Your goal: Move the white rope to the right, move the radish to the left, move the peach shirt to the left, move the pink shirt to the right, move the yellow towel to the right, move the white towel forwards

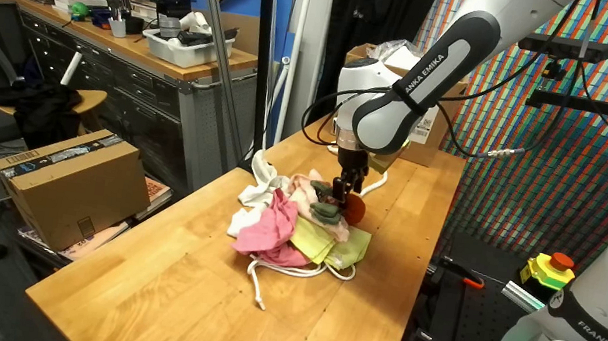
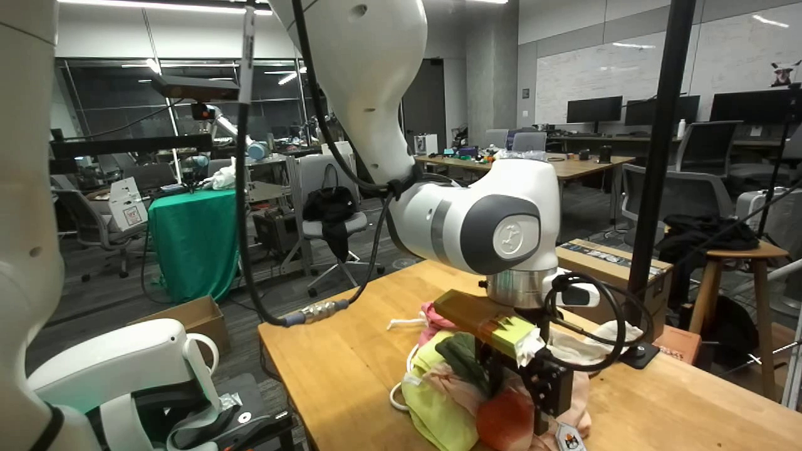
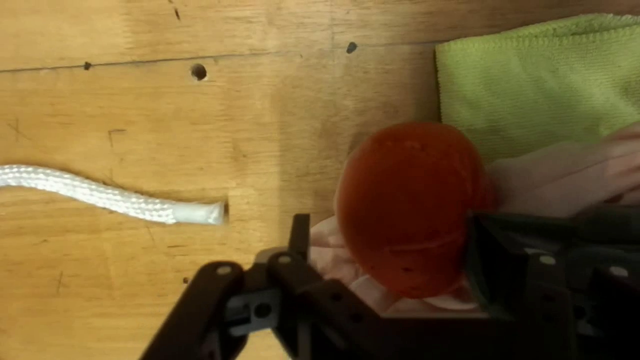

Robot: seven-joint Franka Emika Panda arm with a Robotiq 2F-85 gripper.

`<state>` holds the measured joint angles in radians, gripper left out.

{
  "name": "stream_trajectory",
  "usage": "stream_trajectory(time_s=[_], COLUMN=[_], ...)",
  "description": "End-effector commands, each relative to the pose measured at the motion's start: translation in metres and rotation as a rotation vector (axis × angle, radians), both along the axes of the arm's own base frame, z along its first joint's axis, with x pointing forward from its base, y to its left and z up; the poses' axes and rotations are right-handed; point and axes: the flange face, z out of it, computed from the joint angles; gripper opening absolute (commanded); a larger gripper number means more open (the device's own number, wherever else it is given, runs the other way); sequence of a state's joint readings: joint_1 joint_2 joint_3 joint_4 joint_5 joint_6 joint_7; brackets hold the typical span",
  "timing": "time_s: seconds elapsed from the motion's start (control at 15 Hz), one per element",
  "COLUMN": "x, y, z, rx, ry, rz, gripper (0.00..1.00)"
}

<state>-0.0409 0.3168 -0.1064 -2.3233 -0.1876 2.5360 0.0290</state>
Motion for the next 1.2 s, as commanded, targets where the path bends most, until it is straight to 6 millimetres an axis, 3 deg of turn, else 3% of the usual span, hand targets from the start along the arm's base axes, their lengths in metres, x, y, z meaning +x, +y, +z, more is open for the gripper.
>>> stream_trajectory(time_s=[0.0,0.33,0.47,0.73,0.87,1.13], x=[0.002,0.003,0.005,0.014,0.022,0.036], y=[0.003,0.004,0.002,0.005,0.015,0.055], z=[-0.002,-0.002,0.002,0.032,0.061,0.124], rx=[0.009,0.026,0.009,-0.057,-0.08,-0.117], ry=[0.01,0.035,0.048,0.048,0.038,-0.009], rz=[-0.018,-0.045,-0.067,-0.078,-0.066,-0.017], gripper=[0.49,0.12,0.05,0.06,0.06,0.06])
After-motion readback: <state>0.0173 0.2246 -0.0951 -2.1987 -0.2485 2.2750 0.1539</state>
